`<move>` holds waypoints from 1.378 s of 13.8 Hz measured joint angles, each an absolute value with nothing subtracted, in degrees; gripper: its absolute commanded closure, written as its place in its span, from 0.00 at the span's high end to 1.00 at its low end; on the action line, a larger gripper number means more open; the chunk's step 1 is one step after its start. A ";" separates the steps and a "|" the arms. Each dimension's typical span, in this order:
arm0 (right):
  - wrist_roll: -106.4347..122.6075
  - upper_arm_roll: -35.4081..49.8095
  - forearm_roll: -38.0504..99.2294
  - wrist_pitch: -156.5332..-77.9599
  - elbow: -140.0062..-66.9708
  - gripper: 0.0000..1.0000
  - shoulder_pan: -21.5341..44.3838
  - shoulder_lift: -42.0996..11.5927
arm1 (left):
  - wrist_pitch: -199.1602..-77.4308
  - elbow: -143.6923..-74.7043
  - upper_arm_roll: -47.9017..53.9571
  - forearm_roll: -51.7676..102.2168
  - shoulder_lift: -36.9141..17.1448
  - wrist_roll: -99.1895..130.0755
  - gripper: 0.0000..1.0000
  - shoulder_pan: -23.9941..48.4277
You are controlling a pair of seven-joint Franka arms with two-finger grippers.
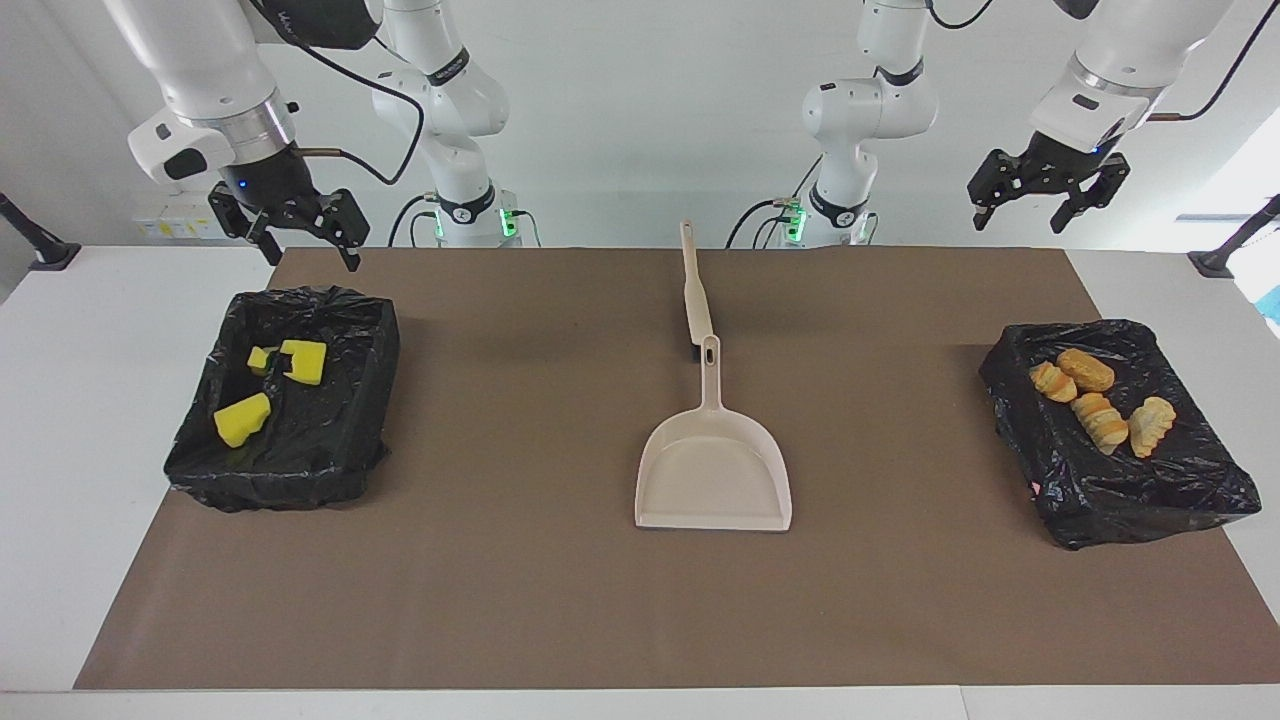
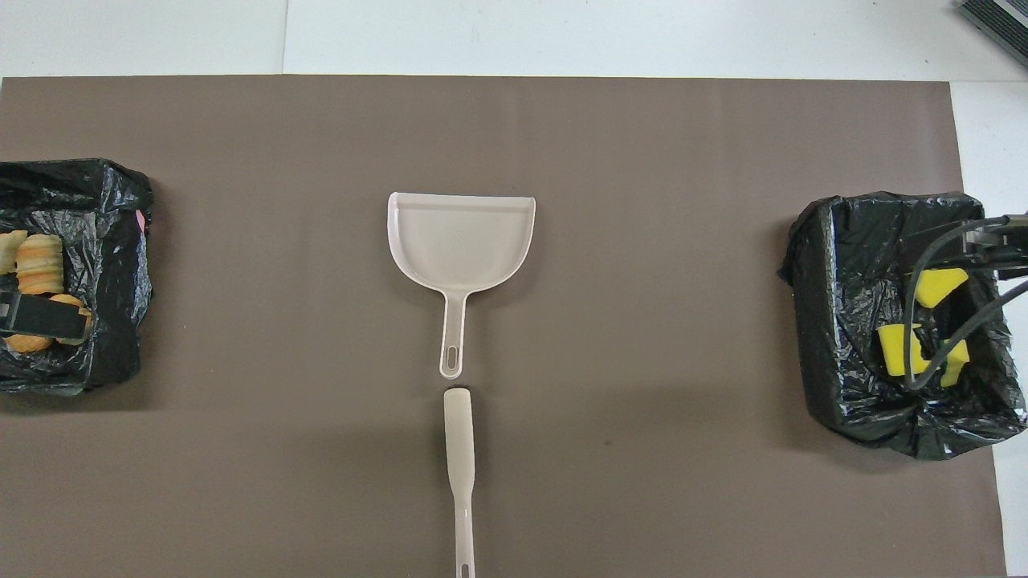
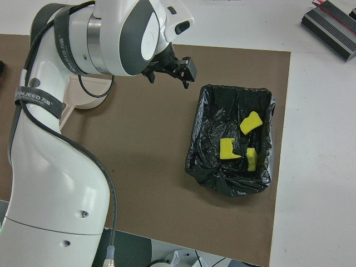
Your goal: Sweep and dump trash in bin
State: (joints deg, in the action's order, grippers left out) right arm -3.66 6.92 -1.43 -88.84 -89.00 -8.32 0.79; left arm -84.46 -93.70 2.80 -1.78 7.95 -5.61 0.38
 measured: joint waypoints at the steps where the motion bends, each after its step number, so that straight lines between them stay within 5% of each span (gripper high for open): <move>1: -3.66 6.92 -1.43 -88.84 -89.00 1.00 -8.32 0.79 | -84.83 -93.69 2.85 -1.77 7.95 -5.61 1.00 0.40; 19: -3.66 6.92 -1.43 -88.84 -89.00 1.00 -8.32 0.79 | -88.71 -94.10 2.59 0.26 7.60 -5.62 1.00 0.38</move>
